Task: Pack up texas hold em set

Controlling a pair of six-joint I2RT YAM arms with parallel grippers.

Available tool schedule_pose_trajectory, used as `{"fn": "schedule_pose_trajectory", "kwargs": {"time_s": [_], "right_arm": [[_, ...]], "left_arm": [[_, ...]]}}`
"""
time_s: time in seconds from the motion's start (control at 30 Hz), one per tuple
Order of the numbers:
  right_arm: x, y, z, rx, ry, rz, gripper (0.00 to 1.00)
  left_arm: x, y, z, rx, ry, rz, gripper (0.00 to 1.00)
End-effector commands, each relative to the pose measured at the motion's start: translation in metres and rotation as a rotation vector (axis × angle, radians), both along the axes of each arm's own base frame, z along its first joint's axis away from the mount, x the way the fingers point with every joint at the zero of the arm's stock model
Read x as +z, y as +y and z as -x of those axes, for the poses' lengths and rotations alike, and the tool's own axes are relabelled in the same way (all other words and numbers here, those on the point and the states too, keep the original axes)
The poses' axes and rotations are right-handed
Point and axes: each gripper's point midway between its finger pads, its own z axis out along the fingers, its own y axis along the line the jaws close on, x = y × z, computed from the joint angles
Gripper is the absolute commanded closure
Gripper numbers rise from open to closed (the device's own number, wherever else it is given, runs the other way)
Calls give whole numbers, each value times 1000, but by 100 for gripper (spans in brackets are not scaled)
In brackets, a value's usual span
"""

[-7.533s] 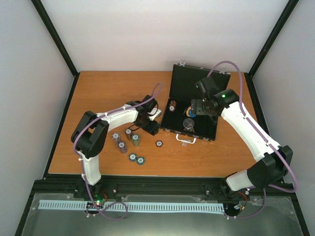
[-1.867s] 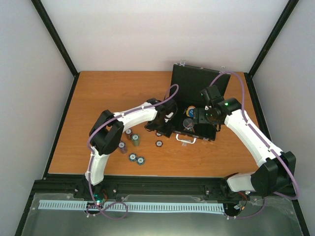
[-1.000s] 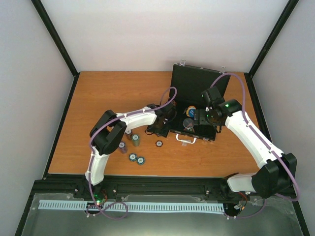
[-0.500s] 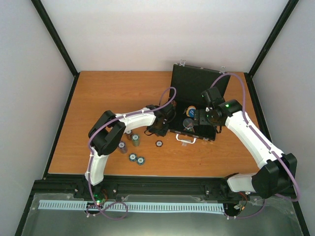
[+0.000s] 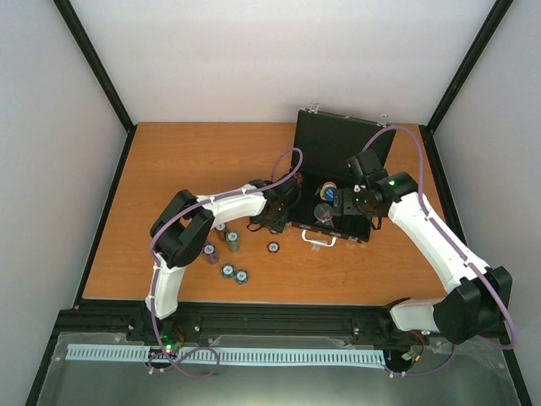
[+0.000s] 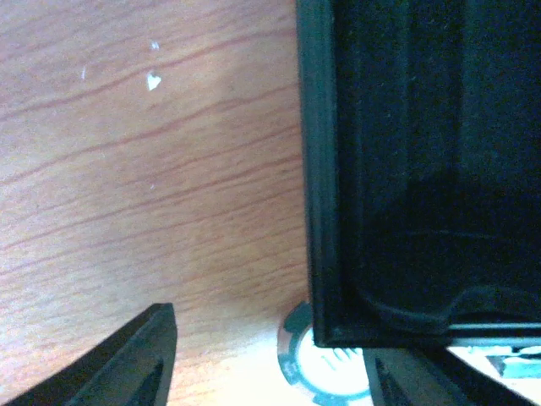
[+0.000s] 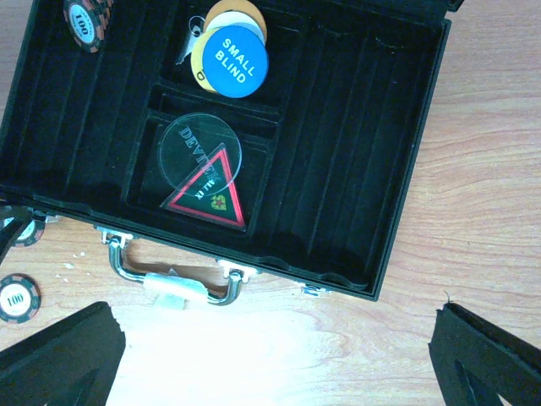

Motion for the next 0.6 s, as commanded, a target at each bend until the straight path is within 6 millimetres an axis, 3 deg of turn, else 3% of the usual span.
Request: {"fn": "schedule_pose_trajectory", "kwargs": {"time_s": [0.0, 0.07, 0.13, 0.57], "right_arm": [[6, -3, 0, -6, -28, -10, 0], [6, -3, 0, -6, -26, -12, 0], [5, -3, 1, -8, -26, -15, 0], [1, -4, 7, -19, -22, -26, 0]], "left_arm": [[-34, 38, 33, -12, 149, -174, 28], [-28, 40, 33, -17, 143, -173, 19], [-28, 43, 38, -22, 151, -177, 17], [-48, 79, 72, 17, 221, -250, 19]]}}
